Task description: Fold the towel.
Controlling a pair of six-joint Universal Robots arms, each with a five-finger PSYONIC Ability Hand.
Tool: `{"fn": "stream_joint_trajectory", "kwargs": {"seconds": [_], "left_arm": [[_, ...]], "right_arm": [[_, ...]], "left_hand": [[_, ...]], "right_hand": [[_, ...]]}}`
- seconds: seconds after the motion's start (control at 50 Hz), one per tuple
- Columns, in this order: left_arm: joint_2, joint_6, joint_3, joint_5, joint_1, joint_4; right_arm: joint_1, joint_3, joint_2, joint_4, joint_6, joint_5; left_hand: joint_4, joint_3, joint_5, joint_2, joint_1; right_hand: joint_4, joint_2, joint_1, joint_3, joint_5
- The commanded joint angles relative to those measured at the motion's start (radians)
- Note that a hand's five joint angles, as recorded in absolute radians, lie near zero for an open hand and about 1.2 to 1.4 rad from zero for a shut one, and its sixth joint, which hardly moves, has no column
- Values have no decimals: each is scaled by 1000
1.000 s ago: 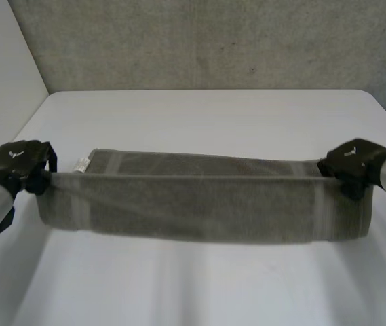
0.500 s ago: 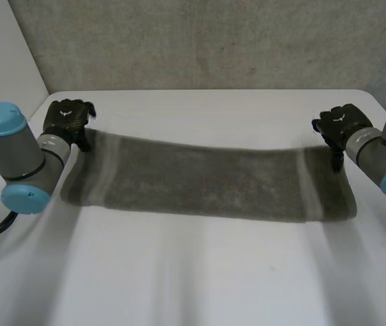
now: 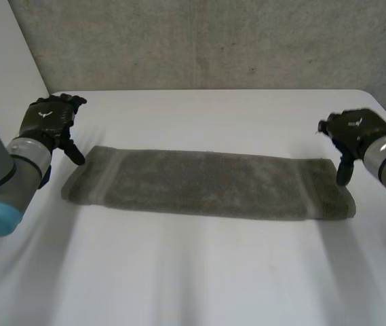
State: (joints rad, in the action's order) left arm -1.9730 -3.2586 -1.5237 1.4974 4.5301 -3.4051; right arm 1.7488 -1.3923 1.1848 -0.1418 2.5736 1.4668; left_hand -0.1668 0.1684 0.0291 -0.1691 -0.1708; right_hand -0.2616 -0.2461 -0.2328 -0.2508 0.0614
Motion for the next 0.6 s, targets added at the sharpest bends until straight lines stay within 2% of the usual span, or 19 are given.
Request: {"fn": "stream_joint_trajectory", "kwargs": {"seconds": [0.02, 0.06, 0.24, 0.28, 0.42, 0.44, 0.46, 0.5, 0.52, 0.54, 0.6], "left_arm": [[112, 180, -161, -14, 6, -86], [129, 230, -217, -26, 9, -149], [138, 240, -326, -37, 12, -336], [137, 238, -343, -36, 15, -387], [137, 238, -352, -36, 17, -405], [137, 238, -352, -36, 17, -405], [137, 238, -352, -36, 17, -405], [138, 237, -354, -36, 17, -405], [138, 237, -354, -36, 17, -405], [138, 238, -355, -36, 15, -405], [138, 237, -355, -36, 15, -407]], "right_arm": [[-18, -178, 21, 28, 2, -26], [-31, -210, 21, 63, 2, -28], [-71, -320, -14, 304, 0, -37], [-74, -318, -36, 314, -1, -42], [-103, -301, -110, 312, -1, -43], [-107, -300, -119, 311, -1, -45], [-107, -300, -119, 311, -1, -45], [-115, -300, -123, 312, 0, -46], [-115, -300, -123, 312, 0, -46], [-124, -301, -117, 314, 2, -42], [-156, -306, -97, 318, -12, -28]], "left_hand": [[-8, 6, -29, -5, -4], [-8, 6, -29, -5, -4], [-11, 10, -25, -9, -7], [-14, 13, -22, -12, -10], [-14, 13, -22, -12, -10], [-14, 13, -22, -12, -10], [-14, 13, -22, -12, -10], [-14, 13, -22, -12, -10], [-14, 13, -22, -12, -10], [-14, 13, -22, -12, -10], [-14, 13, -22, -12, -10]], "right_hand": [[45, 29, 16, 34, -19], [21, 6, -8, 10, 4], [-99, -115, -128, -110, 125], [-117, -132, -146, -128, 142], [-240, -256, -269, -251, 266], [-371, -387, -400, -382, 397], [-372, -388, -401, -383, 398], [-895, -911, -924, -906, 921], [-898, -913, -927, -909, 924], [-1132, -1148, -1161, -1143, 1158], [-1135, -1150, -1163, -1145, 1160]]}}
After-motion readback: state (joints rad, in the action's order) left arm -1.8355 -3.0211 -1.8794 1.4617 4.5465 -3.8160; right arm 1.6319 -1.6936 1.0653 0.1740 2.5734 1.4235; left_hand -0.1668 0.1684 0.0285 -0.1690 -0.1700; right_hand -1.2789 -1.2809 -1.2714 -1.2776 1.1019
